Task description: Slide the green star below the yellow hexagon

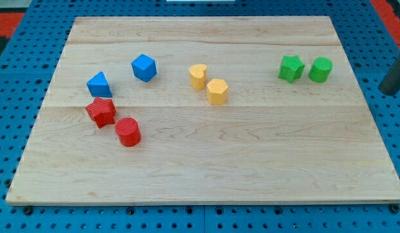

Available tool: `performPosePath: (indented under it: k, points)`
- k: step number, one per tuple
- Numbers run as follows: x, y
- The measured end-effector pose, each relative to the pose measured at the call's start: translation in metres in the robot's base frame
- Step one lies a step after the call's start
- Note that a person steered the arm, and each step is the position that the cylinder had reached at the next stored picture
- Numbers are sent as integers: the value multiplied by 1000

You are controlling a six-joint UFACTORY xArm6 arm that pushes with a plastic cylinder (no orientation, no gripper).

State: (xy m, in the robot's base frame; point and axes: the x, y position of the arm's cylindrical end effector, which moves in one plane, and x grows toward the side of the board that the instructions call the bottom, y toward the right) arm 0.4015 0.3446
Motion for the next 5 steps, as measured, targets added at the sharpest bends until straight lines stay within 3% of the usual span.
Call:
performPosePath:
  k: [2, 3, 4, 5]
  points:
    - [-58, -55]
    - [-68, -105]
    - [-51, -189]
    - [-30, -235]
